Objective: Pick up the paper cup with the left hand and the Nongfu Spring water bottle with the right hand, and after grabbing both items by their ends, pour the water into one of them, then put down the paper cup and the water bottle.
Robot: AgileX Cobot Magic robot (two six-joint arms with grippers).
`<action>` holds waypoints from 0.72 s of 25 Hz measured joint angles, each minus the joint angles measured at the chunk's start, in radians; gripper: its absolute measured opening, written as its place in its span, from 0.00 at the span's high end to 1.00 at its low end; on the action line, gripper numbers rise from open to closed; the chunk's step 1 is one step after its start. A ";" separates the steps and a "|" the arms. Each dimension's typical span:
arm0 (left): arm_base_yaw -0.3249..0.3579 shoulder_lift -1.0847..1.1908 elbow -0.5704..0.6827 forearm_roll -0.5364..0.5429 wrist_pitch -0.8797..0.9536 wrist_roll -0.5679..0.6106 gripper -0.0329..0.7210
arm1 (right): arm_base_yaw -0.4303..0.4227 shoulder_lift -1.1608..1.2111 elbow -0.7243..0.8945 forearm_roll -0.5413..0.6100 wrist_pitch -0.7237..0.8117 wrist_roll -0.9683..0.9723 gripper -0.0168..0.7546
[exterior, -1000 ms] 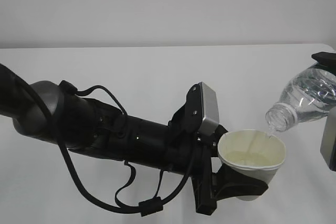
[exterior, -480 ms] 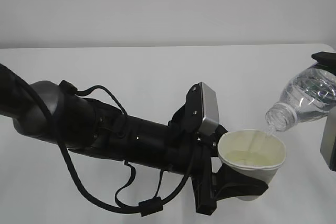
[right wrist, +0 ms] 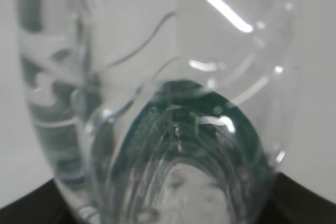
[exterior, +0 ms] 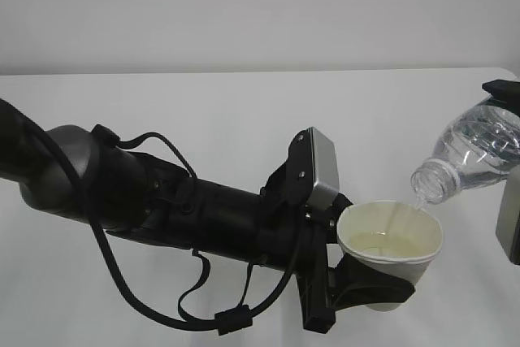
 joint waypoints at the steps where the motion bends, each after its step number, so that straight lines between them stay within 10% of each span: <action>1: 0.000 0.000 0.000 0.000 0.000 0.000 0.39 | 0.000 0.000 0.000 0.000 0.000 -0.001 0.37; 18: 0.000 0.000 0.000 0.000 0.000 0.000 0.39 | 0.000 0.000 0.000 0.000 -0.002 -0.007 0.37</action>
